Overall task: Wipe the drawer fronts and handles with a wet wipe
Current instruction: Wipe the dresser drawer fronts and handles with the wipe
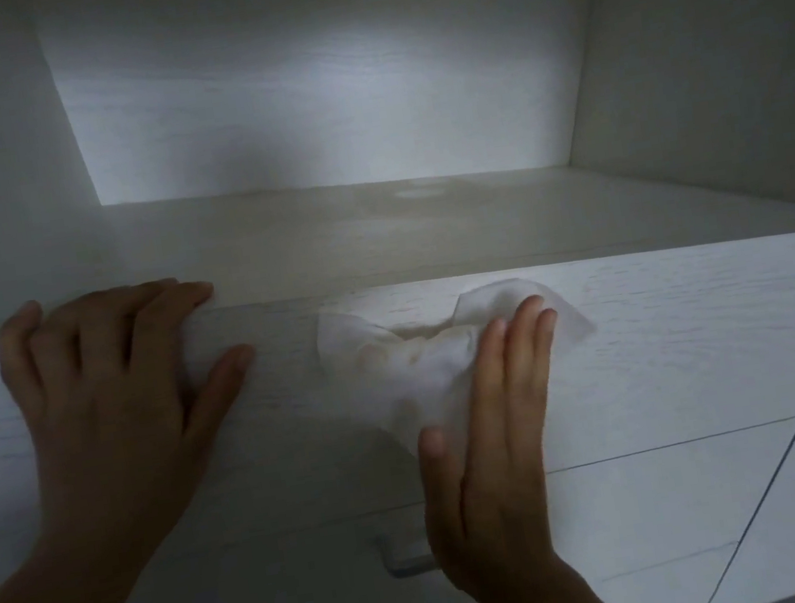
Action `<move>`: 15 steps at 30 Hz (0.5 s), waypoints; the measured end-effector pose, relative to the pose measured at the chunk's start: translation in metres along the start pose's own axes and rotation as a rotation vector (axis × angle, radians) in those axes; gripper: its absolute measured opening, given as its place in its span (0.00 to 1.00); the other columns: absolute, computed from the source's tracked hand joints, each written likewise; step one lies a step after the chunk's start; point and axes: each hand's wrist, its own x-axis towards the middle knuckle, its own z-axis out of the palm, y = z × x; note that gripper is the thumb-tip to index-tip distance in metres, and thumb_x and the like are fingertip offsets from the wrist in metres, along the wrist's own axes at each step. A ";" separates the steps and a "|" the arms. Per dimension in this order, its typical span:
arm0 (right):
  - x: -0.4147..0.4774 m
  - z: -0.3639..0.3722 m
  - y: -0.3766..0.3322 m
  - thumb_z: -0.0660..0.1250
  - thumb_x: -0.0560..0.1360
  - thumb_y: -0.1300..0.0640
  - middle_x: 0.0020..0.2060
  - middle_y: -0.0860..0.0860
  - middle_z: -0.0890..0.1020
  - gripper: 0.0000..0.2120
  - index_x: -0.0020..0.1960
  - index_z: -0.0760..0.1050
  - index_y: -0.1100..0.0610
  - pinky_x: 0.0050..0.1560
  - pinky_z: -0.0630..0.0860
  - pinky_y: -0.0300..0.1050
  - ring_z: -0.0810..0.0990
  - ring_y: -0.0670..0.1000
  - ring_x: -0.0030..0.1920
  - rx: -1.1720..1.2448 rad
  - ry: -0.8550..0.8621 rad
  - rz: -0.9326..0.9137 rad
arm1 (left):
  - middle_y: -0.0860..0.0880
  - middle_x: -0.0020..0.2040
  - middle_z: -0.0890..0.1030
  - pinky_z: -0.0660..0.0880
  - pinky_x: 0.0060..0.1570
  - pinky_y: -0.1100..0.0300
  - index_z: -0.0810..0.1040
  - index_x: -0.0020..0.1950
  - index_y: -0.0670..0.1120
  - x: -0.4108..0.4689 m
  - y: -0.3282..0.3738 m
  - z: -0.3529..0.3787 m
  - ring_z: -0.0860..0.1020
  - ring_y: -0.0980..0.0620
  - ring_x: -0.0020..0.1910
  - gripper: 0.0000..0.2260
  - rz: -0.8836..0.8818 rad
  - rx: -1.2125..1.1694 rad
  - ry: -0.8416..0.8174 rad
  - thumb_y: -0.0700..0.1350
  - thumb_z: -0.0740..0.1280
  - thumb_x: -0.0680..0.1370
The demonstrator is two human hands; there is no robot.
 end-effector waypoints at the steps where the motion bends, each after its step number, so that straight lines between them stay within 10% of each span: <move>1: -0.005 -0.001 0.001 0.45 0.84 0.48 0.78 0.56 0.47 0.28 0.76 0.51 0.66 0.77 0.49 0.49 0.48 0.60 0.78 0.002 -0.038 -0.040 | 0.35 0.60 0.75 0.66 0.61 0.27 0.71 0.66 0.43 0.000 0.001 -0.001 0.73 0.30 0.59 0.26 0.014 0.027 0.011 0.63 0.53 0.81; 9: 0.041 -0.020 0.018 0.63 0.81 0.52 0.57 0.54 0.81 0.13 0.63 0.75 0.56 0.63 0.72 0.52 0.78 0.54 0.58 -0.065 0.120 -0.321 | 0.35 0.60 0.76 0.66 0.61 0.28 0.73 0.65 0.42 0.000 0.002 -0.001 0.72 0.31 0.58 0.26 0.023 0.083 0.054 0.61 0.54 0.82; 15: 0.051 0.001 0.008 0.71 0.77 0.58 0.49 0.55 0.84 0.09 0.55 0.83 0.60 0.55 0.76 0.47 0.83 0.54 0.50 0.011 0.040 -0.503 | 0.35 0.59 0.75 0.66 0.61 0.28 0.74 0.65 0.40 -0.002 0.004 0.001 0.72 0.31 0.56 0.24 0.050 0.086 0.106 0.59 0.56 0.82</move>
